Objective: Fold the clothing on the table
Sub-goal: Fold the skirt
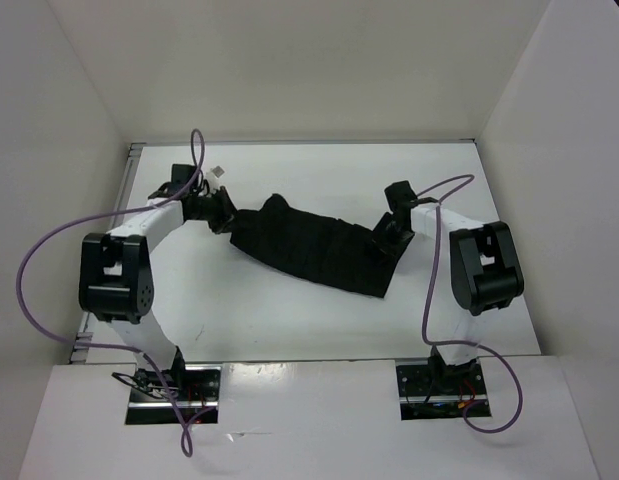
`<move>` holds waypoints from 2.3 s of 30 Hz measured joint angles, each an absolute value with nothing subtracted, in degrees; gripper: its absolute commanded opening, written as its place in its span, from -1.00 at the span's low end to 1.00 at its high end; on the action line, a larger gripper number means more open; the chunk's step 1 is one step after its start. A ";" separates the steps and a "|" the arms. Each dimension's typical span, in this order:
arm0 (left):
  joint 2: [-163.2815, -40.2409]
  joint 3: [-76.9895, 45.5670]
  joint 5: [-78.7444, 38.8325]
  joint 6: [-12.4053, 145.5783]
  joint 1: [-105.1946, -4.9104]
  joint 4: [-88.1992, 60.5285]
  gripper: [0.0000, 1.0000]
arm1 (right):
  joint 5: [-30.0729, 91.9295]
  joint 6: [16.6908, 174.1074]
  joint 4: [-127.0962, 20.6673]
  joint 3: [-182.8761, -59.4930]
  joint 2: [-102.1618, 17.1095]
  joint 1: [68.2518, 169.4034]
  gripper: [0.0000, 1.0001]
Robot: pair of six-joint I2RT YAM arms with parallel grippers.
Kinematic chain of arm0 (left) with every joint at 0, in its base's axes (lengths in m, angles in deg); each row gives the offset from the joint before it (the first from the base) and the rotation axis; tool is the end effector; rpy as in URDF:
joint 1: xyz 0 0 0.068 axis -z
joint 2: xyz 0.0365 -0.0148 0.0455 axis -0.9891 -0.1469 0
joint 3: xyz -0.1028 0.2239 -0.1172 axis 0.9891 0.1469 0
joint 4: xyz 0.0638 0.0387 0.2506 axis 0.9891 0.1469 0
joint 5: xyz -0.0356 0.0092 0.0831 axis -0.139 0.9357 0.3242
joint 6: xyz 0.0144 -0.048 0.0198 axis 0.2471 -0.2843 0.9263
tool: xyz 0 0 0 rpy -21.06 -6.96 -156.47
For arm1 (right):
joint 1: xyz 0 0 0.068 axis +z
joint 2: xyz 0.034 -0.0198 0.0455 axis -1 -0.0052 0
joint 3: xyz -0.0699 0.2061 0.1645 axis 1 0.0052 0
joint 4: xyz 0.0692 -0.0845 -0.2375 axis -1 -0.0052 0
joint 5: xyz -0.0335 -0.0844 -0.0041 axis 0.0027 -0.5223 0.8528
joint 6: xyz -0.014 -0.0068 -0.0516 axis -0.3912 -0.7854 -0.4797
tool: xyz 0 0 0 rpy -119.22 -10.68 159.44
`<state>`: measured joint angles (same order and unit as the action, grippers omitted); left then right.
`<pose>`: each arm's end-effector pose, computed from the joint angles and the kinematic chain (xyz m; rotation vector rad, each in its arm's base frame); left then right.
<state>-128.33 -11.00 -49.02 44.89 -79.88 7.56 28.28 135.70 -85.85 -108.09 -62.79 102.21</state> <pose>0.3703 -0.0323 0.1999 -0.4206 2.5123 -1.0641 0.3255 0.0753 0.1615 0.8416 2.7685 0.3370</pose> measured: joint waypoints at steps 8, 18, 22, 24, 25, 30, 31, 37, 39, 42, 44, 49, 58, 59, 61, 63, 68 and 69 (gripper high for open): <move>-114.03 -8.77 -47.90 43.49 -79.77 10.66 -1.00 | 28.43 136.70 -85.09 -108.57 -63.77 102.21 0.15; -110.49 -0.69 -39.20 41.76 -79.77 16.56 -1.00 | 28.28 137.23 -84.10 -111.33 -66.13 102.69 0.15; -109.73 -0.08 -37.04 41.65 -79.77 18.94 -1.00 | 28.52 137.60 -83.71 -112.40 -67.09 102.69 0.15; -108.57 0.36 -36.32 41.54 -79.73 20.06 -1.00 | 28.61 137.69 -83.56 -113.25 -67.86 102.69 0.15; -108.00 0.65 -35.99 41.48 -79.71 20.47 -1.00 | 28.70 137.80 -83.51 -113.93 -68.29 102.69 0.15; -107.04 3.31 -34.68 41.26 -78.94 22.49 -1.00 | 28.54 137.88 -82.81 -116.95 -70.44 102.91 0.15; -107.06 3.86 -34.41 41.30 -78.77 23.12 -1.00 | 28.46 138.06 -82.66 -117.32 -70.68 102.91 0.15; -107.06 4.36 -33.85 42.03 -78.46 25.02 -1.00 | 27.60 138.67 -81.63 -117.80 -71.13 102.96 0.15; -107.06 4.36 -33.80 42.16 -78.46 25.30 -1.00 | 27.65 138.89 -81.04 -117.78 -71.33 102.96 0.15; -107.11 4.36 -33.80 42.31 -78.46 25.63 -1.00 | 27.84 139.41 -79.10 -117.56 -71.31 102.96 0.15; -107.17 4.36 -33.80 42.48 -78.46 25.70 -1.00 | 28.02 139.98 -78.29 -117.54 -71.31 102.96 0.15; -107.17 4.36 -33.80 43.56 -78.46 25.81 -1.00 | 28.00 141.27 -76.41 -117.56 -71.86 102.96 0.15; -107.17 4.36 -33.54 43.66 -78.46 26.49 -1.00 | 27.08 145.62 -71.16 -116.47 -72.47 102.67 0.20; -107.17 4.36 -33.48 43.66 -78.46 26.55 -1.00 | 27.01 146.28 -70.79 -116.33 -72.45 102.61 0.20; -107.17 4.36 -33.28 43.66 -78.46 26.79 -1.00 | 26.66 147.76 -69.37 -115.63 -72.25 102.56 0.20; -107.17 4.36 -32.93 43.66 -78.46 27.01 -1.00 | 26.05 149.12 -68.39 -114.78 -71.83 102.56 0.20; -107.17 4.36 -32.29 43.66 -78.46 27.43 -1.00 | 22.27 152.09 -67.36 -112.62 -70.13 102.43 0.20; -107.17 4.36 -32.12 43.66 -78.46 27.51 -1.00 | 21.35 152.59 -67.32 -112.07 -69.67 102.34 0.22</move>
<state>-107.17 4.36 -32.12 43.66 -78.46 27.51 21.35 152.59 -67.32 -112.07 -69.67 102.34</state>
